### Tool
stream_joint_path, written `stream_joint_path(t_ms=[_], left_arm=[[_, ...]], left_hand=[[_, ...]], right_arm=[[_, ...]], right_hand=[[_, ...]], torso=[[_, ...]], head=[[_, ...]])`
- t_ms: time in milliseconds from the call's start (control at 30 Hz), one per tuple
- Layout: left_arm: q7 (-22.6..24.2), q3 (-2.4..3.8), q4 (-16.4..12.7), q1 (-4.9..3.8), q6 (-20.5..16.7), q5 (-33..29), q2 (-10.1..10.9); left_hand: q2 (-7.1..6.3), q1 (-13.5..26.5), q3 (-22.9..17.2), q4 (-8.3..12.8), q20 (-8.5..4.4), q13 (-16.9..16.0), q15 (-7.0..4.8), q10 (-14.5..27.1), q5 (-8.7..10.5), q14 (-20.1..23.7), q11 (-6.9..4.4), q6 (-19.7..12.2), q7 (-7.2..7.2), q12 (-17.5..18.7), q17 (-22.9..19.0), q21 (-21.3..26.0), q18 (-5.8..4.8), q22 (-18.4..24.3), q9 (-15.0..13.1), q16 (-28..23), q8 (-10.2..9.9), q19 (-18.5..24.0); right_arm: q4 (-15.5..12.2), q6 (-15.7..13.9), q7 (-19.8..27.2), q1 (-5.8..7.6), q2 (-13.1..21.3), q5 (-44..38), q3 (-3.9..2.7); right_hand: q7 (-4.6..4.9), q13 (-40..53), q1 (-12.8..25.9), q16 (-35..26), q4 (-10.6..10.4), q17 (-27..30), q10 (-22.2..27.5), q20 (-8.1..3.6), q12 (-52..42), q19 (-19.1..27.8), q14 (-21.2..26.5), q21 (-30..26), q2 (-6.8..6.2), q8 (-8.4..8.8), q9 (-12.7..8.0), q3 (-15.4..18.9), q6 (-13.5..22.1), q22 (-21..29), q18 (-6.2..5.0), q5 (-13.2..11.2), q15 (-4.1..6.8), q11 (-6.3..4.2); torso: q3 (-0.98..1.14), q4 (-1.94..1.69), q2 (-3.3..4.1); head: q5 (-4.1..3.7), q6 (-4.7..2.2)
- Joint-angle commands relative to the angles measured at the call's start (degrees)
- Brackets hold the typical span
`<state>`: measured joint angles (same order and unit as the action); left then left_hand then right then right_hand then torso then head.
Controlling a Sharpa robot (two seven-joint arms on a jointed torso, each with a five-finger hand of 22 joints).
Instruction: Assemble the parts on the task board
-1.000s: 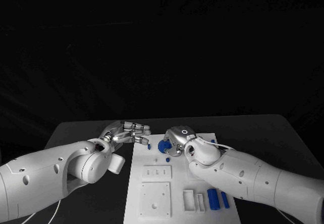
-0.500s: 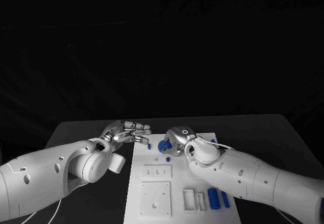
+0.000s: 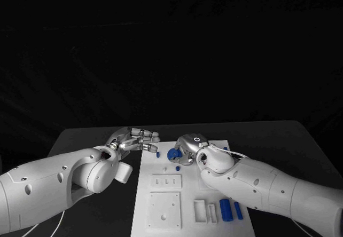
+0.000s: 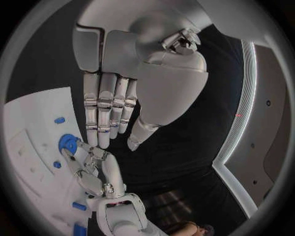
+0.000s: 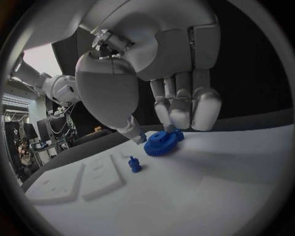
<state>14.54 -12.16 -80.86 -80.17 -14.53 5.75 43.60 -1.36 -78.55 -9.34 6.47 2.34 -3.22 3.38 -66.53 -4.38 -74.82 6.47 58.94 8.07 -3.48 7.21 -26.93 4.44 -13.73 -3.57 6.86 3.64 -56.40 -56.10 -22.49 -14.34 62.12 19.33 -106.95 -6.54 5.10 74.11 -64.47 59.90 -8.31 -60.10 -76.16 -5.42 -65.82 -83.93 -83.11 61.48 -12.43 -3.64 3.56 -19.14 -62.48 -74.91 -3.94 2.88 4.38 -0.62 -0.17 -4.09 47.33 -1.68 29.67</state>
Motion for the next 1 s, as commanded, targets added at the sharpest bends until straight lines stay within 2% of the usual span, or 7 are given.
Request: stream_joint_path(t_ms=[33,400,467,600,733,867,1000], left_arm=[[0.2,0.03,-0.1,-0.09,0.5,0.1,-0.1],[0.1,0.02,-0.1,-0.09,0.4,0.1,0.1],[0.0,0.02,-0.1,-0.09,0.4,0.1,0.2],[0.0,0.02,-0.1,-0.09,0.2,0.1,0.4],[0.1,0.02,-0.2,-0.09,0.1,0.1,0.6],[0.1,0.02,-0.3,-0.09,0.0,0.1,0.8],[0.2,0.02,-0.4,-0.09,-0.1,0.1,1.1]], left_hand=[[-0.29,0.1,0.4,0.0,0.1,-0.1,0.09,0.5,-0.3,0.1,-0.05,-0.2,0.17,0.1,0.0,0.0,-0.2,0.0,0.0,0.2,-0.1,-0.2],[-0.25,0.2,0.4,0.0,0.11,-0.1,0.1,0.5,-0.29,0.1,-0.04,-0.2,0.19,0.1,0.0,0.0,-0.19,0.2,0.0,0.2,-0.1,-0.2],[-0.25,0.2,0.4,0.0,0.11,-0.1,0.1,0.5,-0.29,0.1,-0.04,-0.2,0.19,0.1,0.0,0.0,-0.19,0.2,0.0,0.2,-0.1,-0.2],[-0.25,0.2,0.4,0.0,0.11,-0.1,0.11,0.6,-0.31,0.1,-0.01,-0.2,0.2,0.1,0.0,0.0,-0.18,0.2,0.0,0.2,-0.1,-0.3],[-0.25,0.2,0.4,0.0,0.11,-0.1,0.11,0.6,-0.31,0.1,-0.01,-0.2,0.2,0.1,0.0,0.0,-0.18,0.2,0.0,0.2,-0.1,-0.3],[-0.25,0.2,0.4,0.0,0.11,-0.1,0.11,0.6,-0.31,0.1,-0.01,-0.2,0.2,0.1,0.0,0.0,-0.18,0.2,0.0,0.2,-0.1,-0.3],[-0.25,0.2,0.4,0.0,0.11,-0.1,0.11,0.6,-0.31,0.1,-0.01,-0.2,0.2,0.1,0.0,0.0,-0.18,0.2,0.0,0.2,-0.1,-0.3]], right_arm=[[-0.2,1.9,0.0,-0.19,0.3,0.4,0.11],[-1.4,2.6,-0.4,-0.55,2.5,1.2,0.12],[-1.9,2.1,-0.3,-0.67,3.2,1.6,0.12],[-3.3,1.1,-0.3,-0.81,4.6,2.7,0.11],[-6.1,-0.9,-0.3,-0.85,6.9,3.3,0.05],[-9.1,-2.4,-0.4,-0.86,9.5,3.8,-0.64],[-11.9,-3.2,-0.4,-0.85,12.3,4.6,-2.0]], right_hand=[[-0.21,0.1,0.3,-0.4,-0.3,-0.1,-0.1,-0.38,0.1,-1.7,0.1,0.0,0.01,0.03,0.1,0.1,-0.3,-8.1,0.27,-0.1,0.23,0.01],[-0.27,0.2,1.1,-0.2,-1.5,-0.4,-0.3,-0.23,-0.1,-1.8,0.0,0.2,-0.06,0.05,0.1,-0.4,-0.6,-8.2,0.22,0.0,0.15,0.05],[-0.27,0.3,1.4,-0.1,-1.6,-0.4,-0.3,-0.21,-0.2,-1.8,0.0,0.3,-0.08,0.04,0.1,-0.7,-0.6,-8.2,0.21,0.1,0.15,0.02],[-0.28,0.3,1.4,0.0,-1.5,-0.5,-0.4,-0.19,-0.3,-1.9,-0.1,0.5,0.02,0.05,0.1,-1.2,-0.7,-8.2,0.2,0.1,0.14,0.02],[-0.3,0.4,1.4,0.2,-1.5,-0.6,-0.5,-0.18,-0.5,-2.0,-0.1,1.0,0.03,0.05,0.1,-1.5,-0.8,-8.3,0.23,0.1,0.15,-0.01],[-0.33,0.4,1.3,0.3,-1.2,-0.5,-0.6,-0.18,-0.6,-2.0,-0.1,1.2,-0.11,0.05,0.1,-1.9,-0.9,-8.4,0.25,0.2,0.16,-0.03],[-0.34,0.4,0.9,0.2,-0.9,-0.5,-0.6,-0.19,-0.5,-2.0,-0.1,1.3,-0.22,0.05,0.1,-2.0,-1.0,-8.4,0.25,0.1,0.17,-0.04]], torso=[[0.03,-0.03,0.01],[-0.01,0.02,-0.01],[-0.03,0.05,-0.01],[0.08,0.3,-0.08],[0.06,0.34,-0.11],[0.07,0.47,-0.16],[0.23,0.82,-0.27]], head=[[-0.04,0.06],[0.09,0.26],[0.13,0.28],[0.28,0.27],[0.17,0.13],[0.26,-0.02],[0.45,-0.19]])
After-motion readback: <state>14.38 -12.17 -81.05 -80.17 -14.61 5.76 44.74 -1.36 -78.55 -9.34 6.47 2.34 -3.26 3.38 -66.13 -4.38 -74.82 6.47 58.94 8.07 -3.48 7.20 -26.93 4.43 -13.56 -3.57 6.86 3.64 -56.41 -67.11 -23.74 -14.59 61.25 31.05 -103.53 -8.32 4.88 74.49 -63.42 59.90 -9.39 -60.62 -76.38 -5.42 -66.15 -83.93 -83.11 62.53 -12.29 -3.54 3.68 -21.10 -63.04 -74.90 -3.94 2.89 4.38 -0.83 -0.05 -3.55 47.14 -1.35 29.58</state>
